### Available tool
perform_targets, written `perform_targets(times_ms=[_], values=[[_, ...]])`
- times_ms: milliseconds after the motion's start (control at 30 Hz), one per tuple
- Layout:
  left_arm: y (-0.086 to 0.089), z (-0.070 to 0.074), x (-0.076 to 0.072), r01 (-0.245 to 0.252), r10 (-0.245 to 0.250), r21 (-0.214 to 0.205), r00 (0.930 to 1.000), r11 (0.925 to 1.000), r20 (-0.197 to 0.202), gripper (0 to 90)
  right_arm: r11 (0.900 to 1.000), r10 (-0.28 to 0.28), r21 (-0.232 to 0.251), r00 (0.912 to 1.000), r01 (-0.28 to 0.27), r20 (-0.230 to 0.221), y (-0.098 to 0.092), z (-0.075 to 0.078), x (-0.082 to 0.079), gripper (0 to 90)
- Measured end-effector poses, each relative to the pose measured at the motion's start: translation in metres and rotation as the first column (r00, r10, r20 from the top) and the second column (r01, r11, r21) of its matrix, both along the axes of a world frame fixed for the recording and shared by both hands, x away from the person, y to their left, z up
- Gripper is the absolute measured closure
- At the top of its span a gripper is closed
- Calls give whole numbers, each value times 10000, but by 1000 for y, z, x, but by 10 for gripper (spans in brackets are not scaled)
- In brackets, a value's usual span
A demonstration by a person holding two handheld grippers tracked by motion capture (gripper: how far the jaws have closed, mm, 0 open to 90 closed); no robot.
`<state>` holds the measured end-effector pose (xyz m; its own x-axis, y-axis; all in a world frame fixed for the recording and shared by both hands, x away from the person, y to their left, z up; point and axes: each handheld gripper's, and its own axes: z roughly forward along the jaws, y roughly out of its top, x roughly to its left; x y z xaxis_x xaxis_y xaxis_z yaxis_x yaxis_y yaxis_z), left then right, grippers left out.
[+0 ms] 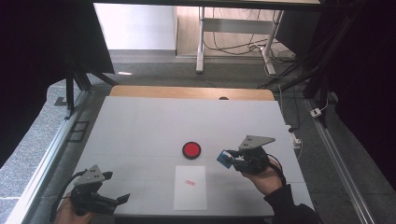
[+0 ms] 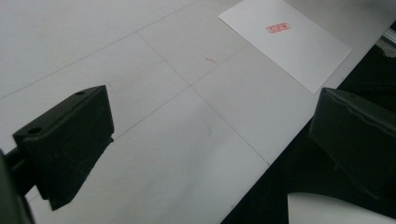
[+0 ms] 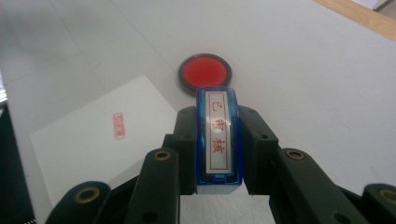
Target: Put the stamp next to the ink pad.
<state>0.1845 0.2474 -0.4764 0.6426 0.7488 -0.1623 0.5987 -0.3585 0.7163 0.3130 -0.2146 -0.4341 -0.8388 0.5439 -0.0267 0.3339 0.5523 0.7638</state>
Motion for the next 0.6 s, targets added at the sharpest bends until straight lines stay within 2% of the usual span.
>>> perform_targets(times_ms=[433, 600], values=[[1, 0, 0, -83, 83, 41, 9999, 10000, -72, 2, 9944, -824, -655, 9966, 826, 64, -20, -14, 7, 712], [1, 0, 0, -56, 57, 83, 9999, 10000, -94, 4, 9882, -1302, -804, 9915, 1304, 76, -28, -19, 13, 711]])
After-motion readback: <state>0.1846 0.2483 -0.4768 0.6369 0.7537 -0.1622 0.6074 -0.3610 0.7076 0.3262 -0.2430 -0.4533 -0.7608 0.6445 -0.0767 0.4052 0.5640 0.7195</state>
